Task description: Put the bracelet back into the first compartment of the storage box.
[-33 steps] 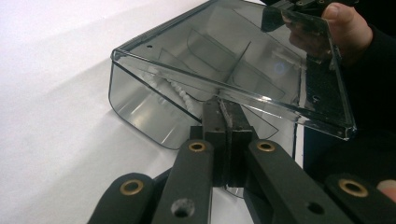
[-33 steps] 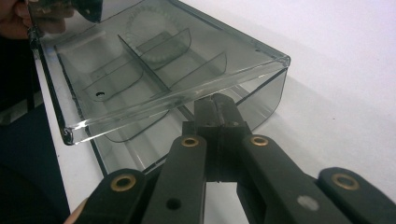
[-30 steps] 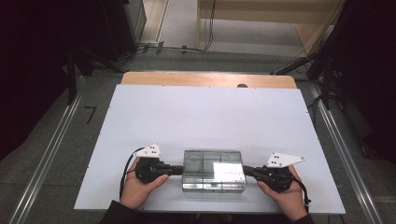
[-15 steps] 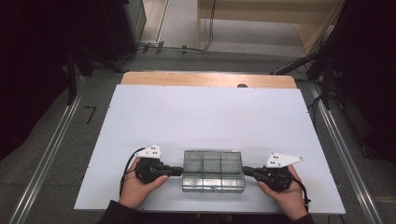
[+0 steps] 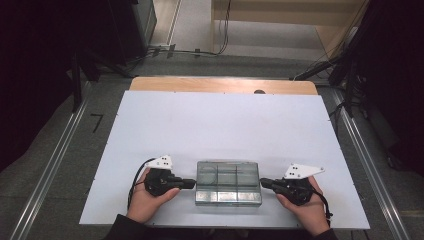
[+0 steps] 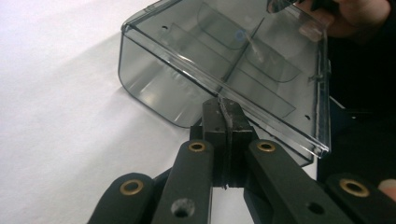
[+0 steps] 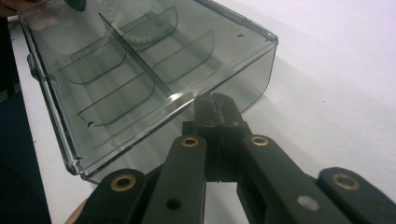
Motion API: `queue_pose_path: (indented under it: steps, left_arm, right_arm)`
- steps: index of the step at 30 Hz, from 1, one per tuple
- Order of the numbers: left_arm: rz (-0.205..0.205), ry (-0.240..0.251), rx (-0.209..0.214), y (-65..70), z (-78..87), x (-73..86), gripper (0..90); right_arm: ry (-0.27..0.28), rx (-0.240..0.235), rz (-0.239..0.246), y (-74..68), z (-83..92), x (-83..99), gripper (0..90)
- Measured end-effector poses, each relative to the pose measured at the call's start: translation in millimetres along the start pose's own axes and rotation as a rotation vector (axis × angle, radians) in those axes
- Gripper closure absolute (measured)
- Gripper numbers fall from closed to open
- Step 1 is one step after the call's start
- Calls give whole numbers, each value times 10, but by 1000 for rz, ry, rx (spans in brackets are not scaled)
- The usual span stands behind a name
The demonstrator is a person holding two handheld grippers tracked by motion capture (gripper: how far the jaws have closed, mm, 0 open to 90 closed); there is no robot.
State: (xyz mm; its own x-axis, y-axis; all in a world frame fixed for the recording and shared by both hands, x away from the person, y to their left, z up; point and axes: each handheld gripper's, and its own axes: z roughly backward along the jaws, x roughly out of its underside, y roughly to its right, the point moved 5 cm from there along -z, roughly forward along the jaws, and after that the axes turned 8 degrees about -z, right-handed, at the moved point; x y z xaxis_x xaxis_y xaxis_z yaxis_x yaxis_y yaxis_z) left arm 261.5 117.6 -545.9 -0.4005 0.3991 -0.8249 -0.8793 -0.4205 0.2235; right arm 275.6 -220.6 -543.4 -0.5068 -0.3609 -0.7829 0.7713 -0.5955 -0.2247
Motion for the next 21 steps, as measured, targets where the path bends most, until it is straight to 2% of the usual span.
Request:
queue_pose_path:
  steps: [3, 7, 10, 14, 15, 17, 21]
  left_arm:
    - [4, 10, -19, -21, 14, 0, 864]
    - [-16, 48, -26, -11, 55, -31, 805]
    - [-27, 65, -43, -16, 80, -46, 723]
    - [-20, 96, -60, -24, 101, -68, 609]
    - [-14, 107, -67, -30, 110, -78, 577]
    - [13, 153, -60, -49, 149, -102, 525]
    - [5, 204, -105, -65, 235, -127, 445]
  right_arm:
    - [27, 7, -1, 19, 37, -17, 800]
    - [60, 32, -8, 52, 96, -52, 689]
    - [93, 37, -17, 57, 133, -85, 614]
    - [122, 66, -20, 59, 178, -135, 486]
    - [124, 57, -13, 57, 186, -142, 432]
    - [136, 55, -21, 60, 209, -158, 382]
    - [160, 61, -34, 74, 245, -185, 257]
